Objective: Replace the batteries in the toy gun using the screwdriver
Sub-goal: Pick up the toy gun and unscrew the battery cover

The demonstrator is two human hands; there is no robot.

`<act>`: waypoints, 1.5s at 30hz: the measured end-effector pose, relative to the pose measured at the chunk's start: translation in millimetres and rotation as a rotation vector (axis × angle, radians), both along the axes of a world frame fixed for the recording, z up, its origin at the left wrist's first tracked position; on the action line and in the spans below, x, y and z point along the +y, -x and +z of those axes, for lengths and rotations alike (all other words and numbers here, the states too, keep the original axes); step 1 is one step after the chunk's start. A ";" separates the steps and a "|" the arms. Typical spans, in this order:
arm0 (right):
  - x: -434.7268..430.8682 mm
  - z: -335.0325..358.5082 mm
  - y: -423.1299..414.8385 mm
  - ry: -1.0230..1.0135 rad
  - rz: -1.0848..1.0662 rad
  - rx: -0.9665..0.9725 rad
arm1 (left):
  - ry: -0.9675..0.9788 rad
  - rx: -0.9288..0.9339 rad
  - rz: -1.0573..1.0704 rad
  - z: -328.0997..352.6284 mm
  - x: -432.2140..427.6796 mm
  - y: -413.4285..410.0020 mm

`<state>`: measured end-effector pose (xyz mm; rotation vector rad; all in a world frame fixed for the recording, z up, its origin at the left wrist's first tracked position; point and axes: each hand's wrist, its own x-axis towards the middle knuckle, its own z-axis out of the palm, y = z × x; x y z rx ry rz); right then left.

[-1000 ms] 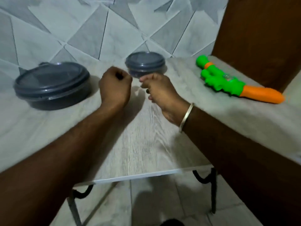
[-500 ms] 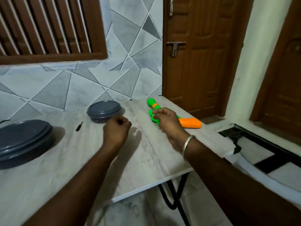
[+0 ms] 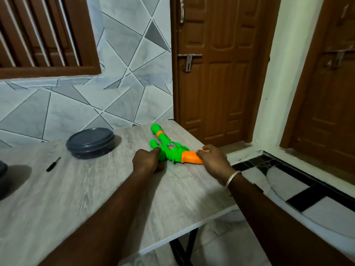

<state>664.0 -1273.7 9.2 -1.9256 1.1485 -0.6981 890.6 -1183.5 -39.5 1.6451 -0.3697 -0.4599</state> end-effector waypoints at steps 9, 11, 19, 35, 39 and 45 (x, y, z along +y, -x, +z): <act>8.8 -11.6 -17.0 0.033 0.038 0.002 | 0.082 0.215 0.070 50.9 26.1 46.7; 18.5 -9.1 -18.9 0.009 0.064 -0.021 | 0.112 0.240 0.073 51.9 37.9 43.9; 100.9 26.8 -43.7 -0.782 0.381 -0.537 | 0.253 0.147 -0.035 81.1 142.4 18.2; 256.8 26.7 -102.5 -1.255 0.947 -0.454 | 0.211 -0.225 0.007 105.2 290.0 -12.4; 266.6 21.7 -112.3 -1.172 0.879 -0.605 | -0.070 -0.543 0.202 85.9 294.8 -45.6; 260.8 18.3 -115.6 -1.119 0.777 -0.733 | -0.686 -0.785 0.299 57.7 283.8 -76.2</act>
